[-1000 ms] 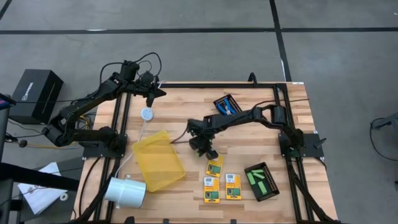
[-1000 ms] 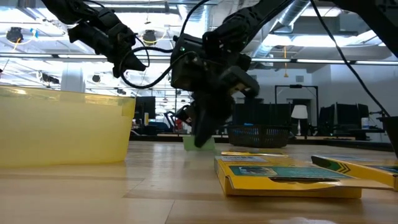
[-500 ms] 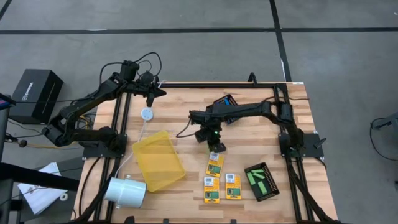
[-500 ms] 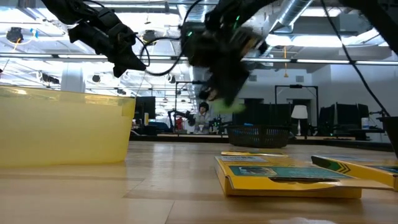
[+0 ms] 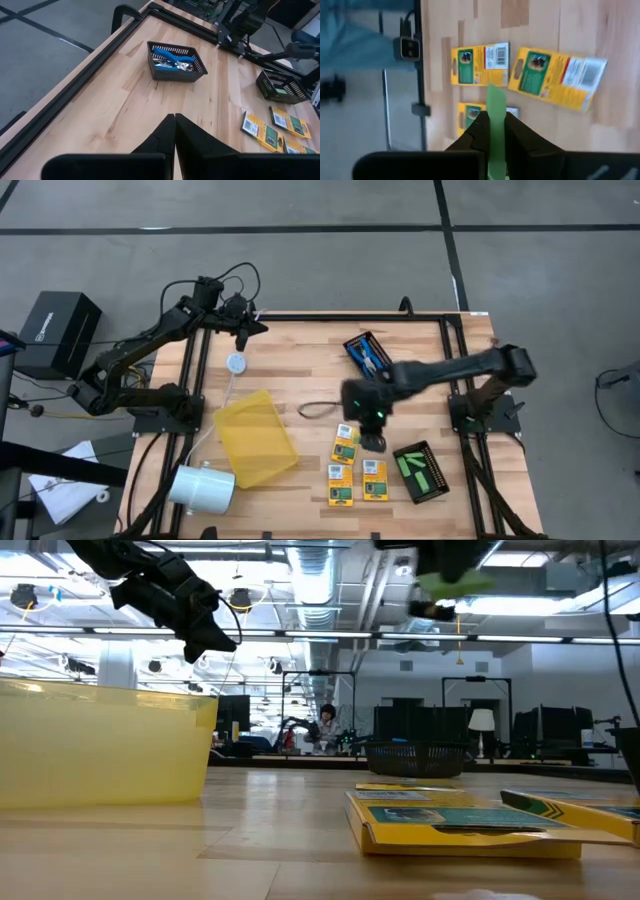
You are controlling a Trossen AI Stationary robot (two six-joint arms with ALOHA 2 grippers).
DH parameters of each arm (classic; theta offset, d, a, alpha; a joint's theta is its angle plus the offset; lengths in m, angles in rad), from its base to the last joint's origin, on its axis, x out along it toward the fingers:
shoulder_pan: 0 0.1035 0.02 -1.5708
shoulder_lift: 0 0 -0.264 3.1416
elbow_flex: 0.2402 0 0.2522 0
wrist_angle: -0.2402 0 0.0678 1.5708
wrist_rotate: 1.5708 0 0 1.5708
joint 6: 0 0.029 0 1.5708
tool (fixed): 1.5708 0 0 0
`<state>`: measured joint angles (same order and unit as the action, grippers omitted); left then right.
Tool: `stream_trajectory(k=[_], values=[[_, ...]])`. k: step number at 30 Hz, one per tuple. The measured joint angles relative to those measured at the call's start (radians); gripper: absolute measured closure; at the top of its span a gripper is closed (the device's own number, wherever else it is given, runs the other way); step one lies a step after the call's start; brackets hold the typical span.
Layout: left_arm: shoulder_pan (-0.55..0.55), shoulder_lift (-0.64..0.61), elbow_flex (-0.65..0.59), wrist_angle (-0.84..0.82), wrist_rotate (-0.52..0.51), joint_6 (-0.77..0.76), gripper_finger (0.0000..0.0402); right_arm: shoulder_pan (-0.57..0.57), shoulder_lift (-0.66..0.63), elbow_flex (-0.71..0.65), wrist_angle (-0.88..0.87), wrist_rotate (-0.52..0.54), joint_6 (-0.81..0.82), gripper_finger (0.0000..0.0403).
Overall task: Pick & Place School Supplies
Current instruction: Put the green eraser into the bottom black bin
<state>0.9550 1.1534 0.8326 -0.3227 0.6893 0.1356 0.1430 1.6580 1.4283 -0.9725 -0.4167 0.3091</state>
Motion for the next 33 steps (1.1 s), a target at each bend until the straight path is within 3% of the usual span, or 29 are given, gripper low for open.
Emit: stream_trajectory(k=[7, 13, 26, 33], values=[[0.000, 0.000, 0.000, 0.008, 0.004, -0.004, 0.0400, 0.249, -0.147, -0.301, 0.260, 0.140, 0.531, 0.0382], [-0.007, 0.000, 0.000, 0.015, 0.006, -0.012, 0.0400, 0.423, -0.182, -0.496, 0.371, 0.264, 0.853, 0.0382], [-0.007, 0.000, 0.000, 0.017, 0.004, -0.063, 0.0400, 0.606, -0.203, -0.721, 0.570, 0.357, 1.170, 0.0382], [-0.007, 0.000, 0.000, 0.017, 0.007, -0.090, 0.0400, 0.641, -0.359, -0.732, 0.590, 0.572, 1.261, 0.0382]])
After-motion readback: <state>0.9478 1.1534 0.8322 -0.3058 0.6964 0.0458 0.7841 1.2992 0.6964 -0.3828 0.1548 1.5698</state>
